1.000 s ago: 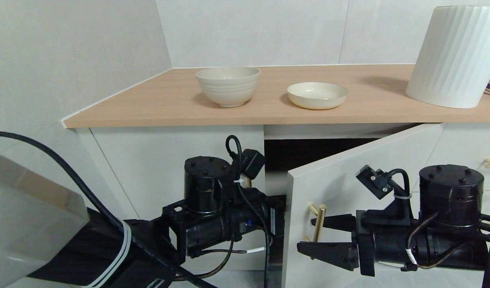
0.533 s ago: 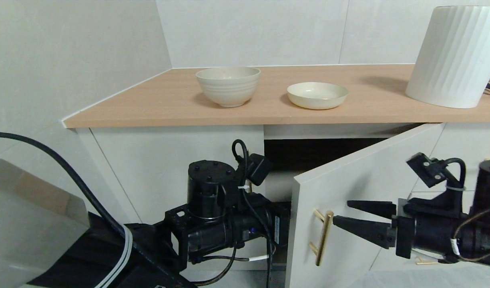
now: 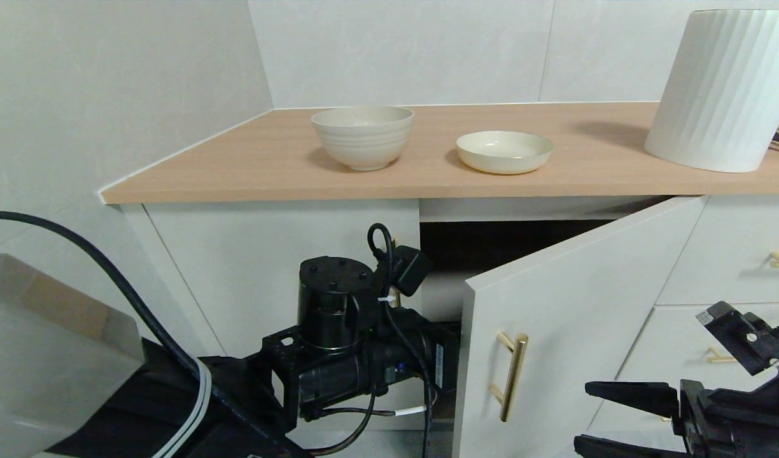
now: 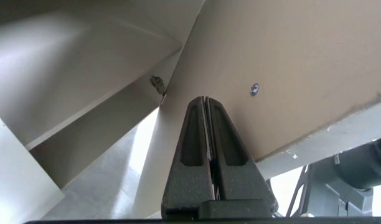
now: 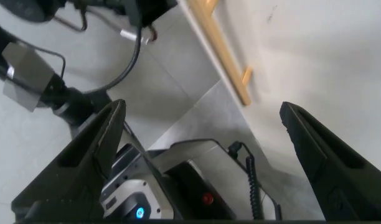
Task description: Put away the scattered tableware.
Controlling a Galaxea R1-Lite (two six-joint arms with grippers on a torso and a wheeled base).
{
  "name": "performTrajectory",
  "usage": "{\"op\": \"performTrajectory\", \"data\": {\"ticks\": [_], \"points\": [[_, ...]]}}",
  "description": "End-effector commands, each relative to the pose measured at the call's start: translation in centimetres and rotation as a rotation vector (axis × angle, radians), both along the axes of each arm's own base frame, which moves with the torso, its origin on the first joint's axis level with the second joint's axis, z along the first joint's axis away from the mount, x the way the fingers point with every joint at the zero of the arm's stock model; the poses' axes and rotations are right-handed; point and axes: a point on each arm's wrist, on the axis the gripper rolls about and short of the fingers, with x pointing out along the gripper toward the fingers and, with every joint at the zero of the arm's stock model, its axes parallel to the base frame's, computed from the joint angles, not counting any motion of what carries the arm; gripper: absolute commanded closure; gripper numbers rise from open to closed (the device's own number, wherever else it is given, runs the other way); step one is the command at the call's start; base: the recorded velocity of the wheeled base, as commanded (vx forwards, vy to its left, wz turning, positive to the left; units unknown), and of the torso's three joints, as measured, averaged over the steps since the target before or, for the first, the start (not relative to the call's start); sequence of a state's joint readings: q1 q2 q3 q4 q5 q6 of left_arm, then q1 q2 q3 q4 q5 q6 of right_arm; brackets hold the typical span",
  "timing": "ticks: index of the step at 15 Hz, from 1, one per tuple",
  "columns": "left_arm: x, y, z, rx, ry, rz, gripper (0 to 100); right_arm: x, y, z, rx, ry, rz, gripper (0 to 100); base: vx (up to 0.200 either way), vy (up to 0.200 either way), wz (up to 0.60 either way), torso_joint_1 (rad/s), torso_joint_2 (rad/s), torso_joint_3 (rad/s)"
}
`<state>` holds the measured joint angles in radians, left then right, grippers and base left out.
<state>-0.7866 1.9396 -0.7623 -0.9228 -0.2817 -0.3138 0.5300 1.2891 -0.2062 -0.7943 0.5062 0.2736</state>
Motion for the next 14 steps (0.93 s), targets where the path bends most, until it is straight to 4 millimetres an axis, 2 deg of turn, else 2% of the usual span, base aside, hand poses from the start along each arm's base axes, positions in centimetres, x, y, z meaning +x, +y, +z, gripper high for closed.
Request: {"op": "performTrajectory", "data": {"ticks": [1,2,6,10,14], "points": [[0.1,-0.1,-0.2,0.004,0.005,0.001,100,-0.4,-0.2,0.1,0.005,-0.006,0.002,0,0.000,0.000,0.00,0.000,0.00,0.000],[0.1,-0.1,-0.4,0.007,0.007,0.001,100,-0.4,-0.2,0.1,0.006,-0.007,0.002,0,0.000,0.000,0.00,0.000,0.00,0.000],[0.2,-0.7,-1.1,0.007,0.009,-0.008,100,-0.5,-0.2,-0.2,-0.001,0.005,0.005,0,-0.200,0.000,0.00,0.004,0.00,-0.001],[0.6,-1.8,-1.5,-0.016,-0.013,-0.020,100,-0.5,-0.3,-0.1,0.003,0.000,0.005,0,0.000,0.000,0.00,0.000,0.00,0.000],[0.7,-2.0,-1.4,-0.021,-0.019,-0.023,100,-1.0,-0.5,0.1,0.009,-0.021,0.010,0,0.000,0.000,0.00,0.000,0.00,0.000]]}}
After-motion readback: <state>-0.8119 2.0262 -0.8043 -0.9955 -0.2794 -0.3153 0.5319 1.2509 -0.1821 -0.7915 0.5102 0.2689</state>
